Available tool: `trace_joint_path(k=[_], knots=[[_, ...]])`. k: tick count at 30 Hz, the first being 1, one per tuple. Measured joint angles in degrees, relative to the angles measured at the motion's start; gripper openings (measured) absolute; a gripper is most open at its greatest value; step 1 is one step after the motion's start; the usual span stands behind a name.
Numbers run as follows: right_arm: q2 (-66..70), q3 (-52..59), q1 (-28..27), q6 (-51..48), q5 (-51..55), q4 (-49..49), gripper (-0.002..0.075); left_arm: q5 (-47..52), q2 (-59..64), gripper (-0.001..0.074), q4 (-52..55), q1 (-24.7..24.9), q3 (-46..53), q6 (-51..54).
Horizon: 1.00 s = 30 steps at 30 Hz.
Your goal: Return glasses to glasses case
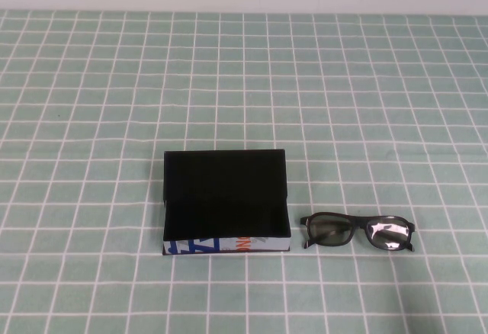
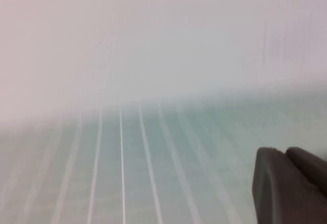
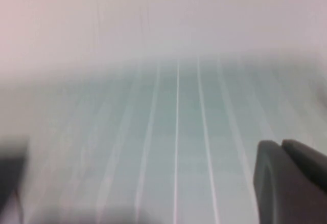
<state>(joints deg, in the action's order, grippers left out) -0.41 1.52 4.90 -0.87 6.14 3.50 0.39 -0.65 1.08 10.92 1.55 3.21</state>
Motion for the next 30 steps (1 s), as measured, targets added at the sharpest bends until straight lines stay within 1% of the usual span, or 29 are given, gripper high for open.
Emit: trace_joint_path(k=[2, 6, 9, 13, 16, 21, 23, 25, 28, 30], knots=[[0.0, 0.0, 0.0, 0.0, -7.75, 0.05, -0.0013, -6.93, 0.0, -0.0002, 0.0, 0.0, 0.0, -0.53], [0.0, 0.0, 0.0, 0.0, -23.29, 0.18, -0.0013, -14.46, 0.0, -0.0002, 0.0, 0.0, 0.0, -0.89], [0.0, 0.0, 0.0, 0.0, -29.84, 0.18, -0.0013, -15.75, 0.0, -0.0002, 0.0, 0.0, 0.0, -1.01], [0.0, 0.0, 0.0, 0.0, -34.54, 0.27, -0.0013, -18.52, 0.0, -0.0002, -0.13, 0.0, 0.0, -1.29], [0.0, 0.0, 0.0, 0.0, -39.49, 0.39, -0.0013, -25.43, 0.0, -0.0002, -0.24, 0.0, 0.0, -4.11], [-0.12, 0.0, 0.0, 0.0, -51.89, 0.73, -0.0013, -39.09, 0.0, -0.0002, -0.24, 0.0, 0.0, -11.4], [-0.33, -1.59, 0.0, 0.0, -52.66, 0.98, -0.0013, -40.08, -0.08, -0.0002, -0.24, 0.0, -1.37, -12.59], [-0.38, -5.05, 0.0, 0.1, -51.23, 1.1, -0.0013, -39.51, -0.08, -0.0002, -0.24, 0.0, -4.15, -12.99], [-0.38, -12.74, 0.0, 0.87, -44.38, 2.18, -0.0013, -35.93, -0.08, -0.0002, -0.24, 0.0, -10.44, -13.33], [-0.38, -18.94, 0.0, 2.92, -36.54, 5.04, -0.0013, -32.01, -0.14, -0.0002, -0.24, 0.0, -15.54, -13.33]])
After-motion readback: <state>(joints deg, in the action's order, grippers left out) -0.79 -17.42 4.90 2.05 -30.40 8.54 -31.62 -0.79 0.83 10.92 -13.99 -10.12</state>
